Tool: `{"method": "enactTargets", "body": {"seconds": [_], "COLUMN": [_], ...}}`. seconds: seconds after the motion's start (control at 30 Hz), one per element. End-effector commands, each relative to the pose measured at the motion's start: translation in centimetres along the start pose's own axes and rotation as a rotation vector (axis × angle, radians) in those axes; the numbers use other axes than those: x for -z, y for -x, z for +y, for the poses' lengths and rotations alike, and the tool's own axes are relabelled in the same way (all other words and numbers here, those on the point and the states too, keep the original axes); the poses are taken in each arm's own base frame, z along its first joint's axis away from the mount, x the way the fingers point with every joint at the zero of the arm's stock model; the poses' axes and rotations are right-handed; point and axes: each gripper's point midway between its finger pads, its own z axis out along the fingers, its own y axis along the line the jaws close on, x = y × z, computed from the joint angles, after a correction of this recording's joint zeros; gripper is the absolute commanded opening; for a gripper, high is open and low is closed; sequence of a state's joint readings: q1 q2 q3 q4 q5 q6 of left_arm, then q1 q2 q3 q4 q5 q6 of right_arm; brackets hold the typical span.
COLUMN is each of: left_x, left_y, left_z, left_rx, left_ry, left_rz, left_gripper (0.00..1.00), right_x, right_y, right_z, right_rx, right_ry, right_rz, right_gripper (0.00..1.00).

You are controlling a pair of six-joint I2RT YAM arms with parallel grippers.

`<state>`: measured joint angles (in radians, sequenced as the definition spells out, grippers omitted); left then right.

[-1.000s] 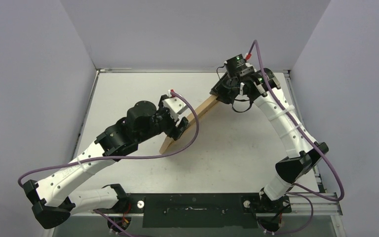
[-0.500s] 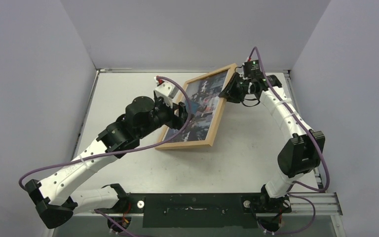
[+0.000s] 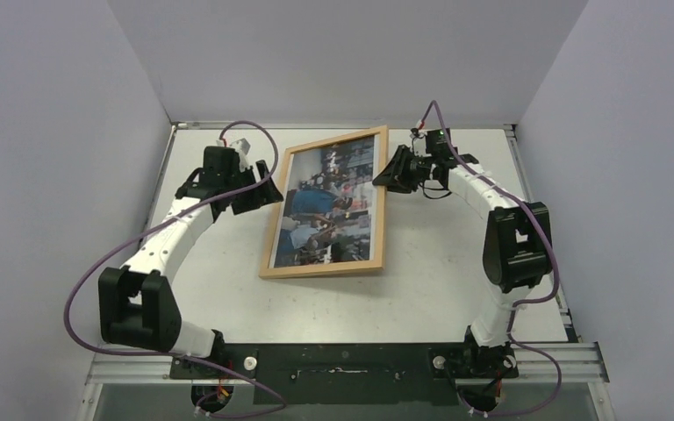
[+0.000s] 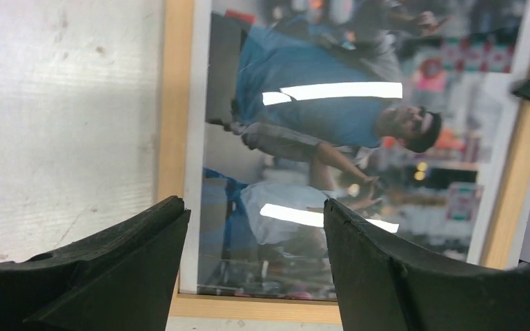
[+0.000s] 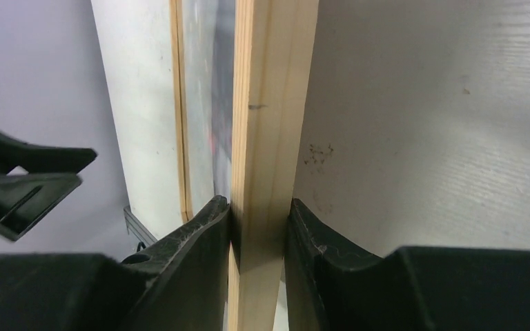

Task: Put the photo into the frame

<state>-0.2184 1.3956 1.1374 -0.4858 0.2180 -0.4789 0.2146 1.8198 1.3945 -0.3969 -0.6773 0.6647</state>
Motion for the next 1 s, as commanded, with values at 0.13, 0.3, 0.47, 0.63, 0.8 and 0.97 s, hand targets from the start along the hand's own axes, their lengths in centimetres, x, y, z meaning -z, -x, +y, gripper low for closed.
{"method": "enactTargets", "body": {"seconds": [0.13,0.3,0.47,0.63,0.8,0.97], "left_x": [-3.6,-5.4,-6.4,-6.9,-7.6,-7.3], "left_y": [-3.0,-5.0,-6.8,-7.1,-7.2,-9.0], "left_z": [6.8,9.7,10.4,11.3,11.6,12.6], "left_rx": [0.169,0.149,0.141,0.132,0.126,0.178], "left_ry": [0.077,0.175,0.171,0.204,0.213,0.271], "left_rz": [0.154,0.224,0.292,0.31,0.342,0.365], "left_gripper": [0.68,0.69,0.69,0.68,0.69,0.68], "right_x": [-3.5,-5.3,-6.1,-6.0,-5.1,-3.3], "right_y": [0.2,-0.9,-1.1,-0.5,0.3,1.3], "right_z": [-2.8,-5.1,-6.8,-7.3,-7.7,-7.8], "right_rx": [0.148,0.163,0.18,0.19,0.199,0.208], "right_ry": [0.034,0.006,-0.042,-0.087,-0.162,-0.242], "right_rz": [0.022,0.09,0.111,0.096,0.072,-0.001], "right_gripper": [0.09,0.1,0.19,0.39,0.62,0.7]}}
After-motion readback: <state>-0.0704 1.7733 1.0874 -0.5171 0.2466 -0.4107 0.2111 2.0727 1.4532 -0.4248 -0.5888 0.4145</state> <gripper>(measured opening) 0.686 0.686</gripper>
